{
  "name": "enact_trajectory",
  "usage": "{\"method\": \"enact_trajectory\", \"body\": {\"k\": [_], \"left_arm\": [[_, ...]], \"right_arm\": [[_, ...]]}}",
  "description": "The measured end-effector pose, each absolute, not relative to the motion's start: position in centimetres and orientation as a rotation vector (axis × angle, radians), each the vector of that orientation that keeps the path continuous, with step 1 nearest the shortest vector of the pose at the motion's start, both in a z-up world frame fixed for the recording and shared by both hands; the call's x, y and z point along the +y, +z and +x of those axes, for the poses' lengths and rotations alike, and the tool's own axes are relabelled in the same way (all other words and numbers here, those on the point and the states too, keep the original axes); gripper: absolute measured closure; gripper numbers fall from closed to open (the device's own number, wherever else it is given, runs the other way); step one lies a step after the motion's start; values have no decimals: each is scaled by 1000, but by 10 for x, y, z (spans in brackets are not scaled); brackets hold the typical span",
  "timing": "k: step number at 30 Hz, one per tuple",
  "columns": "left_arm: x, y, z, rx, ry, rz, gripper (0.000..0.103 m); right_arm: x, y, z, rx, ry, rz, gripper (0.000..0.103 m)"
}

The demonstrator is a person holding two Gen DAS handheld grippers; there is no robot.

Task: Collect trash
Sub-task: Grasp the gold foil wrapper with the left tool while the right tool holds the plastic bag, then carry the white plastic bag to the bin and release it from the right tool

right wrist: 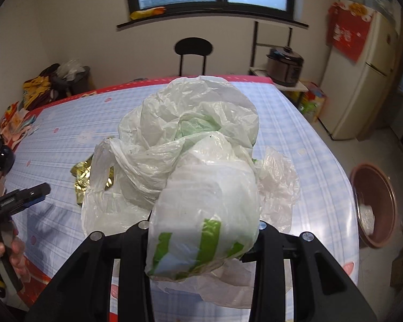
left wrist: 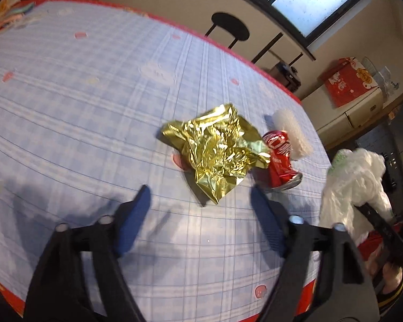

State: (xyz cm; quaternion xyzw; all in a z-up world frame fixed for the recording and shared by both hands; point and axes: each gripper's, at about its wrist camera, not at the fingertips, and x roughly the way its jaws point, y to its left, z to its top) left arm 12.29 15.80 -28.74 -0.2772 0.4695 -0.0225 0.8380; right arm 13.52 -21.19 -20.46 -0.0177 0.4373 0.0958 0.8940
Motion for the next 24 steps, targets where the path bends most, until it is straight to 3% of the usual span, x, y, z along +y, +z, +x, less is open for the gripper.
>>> {"method": "enact_trajectory", "body": {"k": [3, 14, 16, 24], "left_arm": [[155, -305, 139, 1018, -30, -631, 46], [139, -324, 185, 1022, 50, -539, 53], [135, -325, 189, 1019, 54, -529, 60], [123, -324, 197, 1003, 103, -484, 69]], "right_arm": [[-232, -209, 125, 915, 157, -13, 67], [-267, -214, 108, 928, 72, 19, 67], [-270, -212, 108, 928, 68, 18, 67], [-281, -210, 105, 927, 63, 20, 67]]}}
